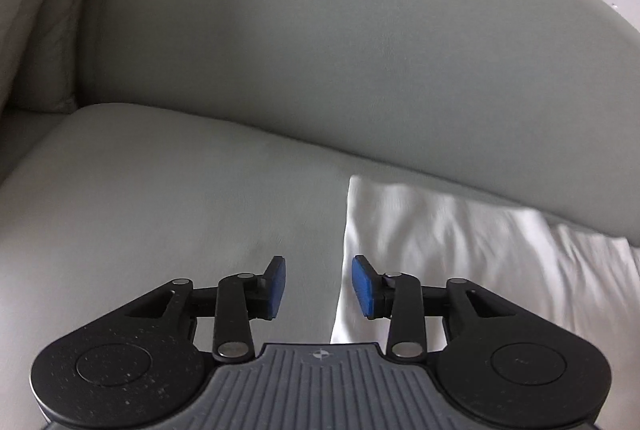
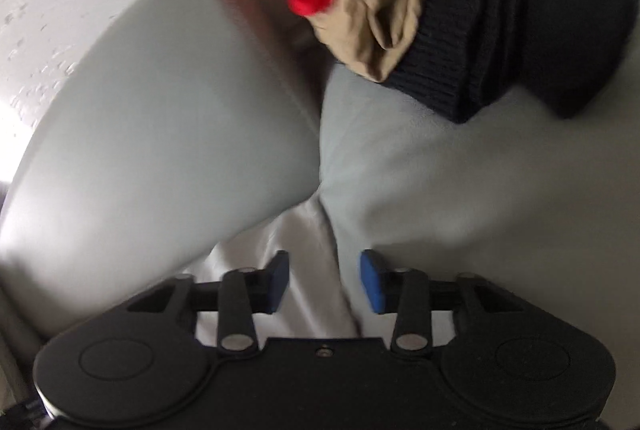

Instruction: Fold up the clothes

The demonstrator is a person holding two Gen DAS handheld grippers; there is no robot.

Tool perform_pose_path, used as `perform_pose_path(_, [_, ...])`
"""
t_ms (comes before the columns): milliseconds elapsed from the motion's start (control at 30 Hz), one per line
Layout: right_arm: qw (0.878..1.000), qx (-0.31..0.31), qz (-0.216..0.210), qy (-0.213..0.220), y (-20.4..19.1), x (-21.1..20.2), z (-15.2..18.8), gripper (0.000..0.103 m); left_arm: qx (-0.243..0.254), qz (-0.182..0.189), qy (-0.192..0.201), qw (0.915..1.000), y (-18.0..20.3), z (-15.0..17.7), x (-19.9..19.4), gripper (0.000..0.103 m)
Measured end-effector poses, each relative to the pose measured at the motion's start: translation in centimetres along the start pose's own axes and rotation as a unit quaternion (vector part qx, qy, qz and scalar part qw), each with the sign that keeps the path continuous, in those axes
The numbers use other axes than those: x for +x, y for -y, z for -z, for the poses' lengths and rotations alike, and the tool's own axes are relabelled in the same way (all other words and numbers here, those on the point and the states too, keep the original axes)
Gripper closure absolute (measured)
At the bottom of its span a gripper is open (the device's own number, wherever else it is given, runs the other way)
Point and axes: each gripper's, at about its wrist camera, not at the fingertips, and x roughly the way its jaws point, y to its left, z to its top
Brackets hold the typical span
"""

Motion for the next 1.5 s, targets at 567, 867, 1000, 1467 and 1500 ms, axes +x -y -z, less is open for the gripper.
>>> perform_pose_path(567, [0.989,-0.133,0.047,0.049,-3.8,5.0,-1.3,0.097,0.105,-0.026,0.060,0.9923,4.0,-1.4,2.9,0.097])
perform_pose_path(867, [0.952,-0.250,0.142,0.103,-6.3,6.3,0.8,0.097,0.162,-0.114,0.077,0.9771,5.6,-0.4,4.1,0.094])
perform_pose_path(1000, [0.960,-0.239,0.119,0.080,-6.9,4.7,0.3,0.080,0.150,-0.105,0.074,0.9803,4.6,-0.2,1.3,0.084])
perform_pose_path(1467, [0.987,-0.060,-0.147,0.005,-5.7,-13.3,4.7,0.079,0.013,0.196,0.015,0.9804,0.5,5.0,-10.9,0.089])
perform_pose_path(1500, [0.986,-0.050,-0.156,-0.009,-5.8,-13.1,5.2,0.079,0.007,0.199,0.001,0.9799,0.8,5.2,-10.0,0.089])
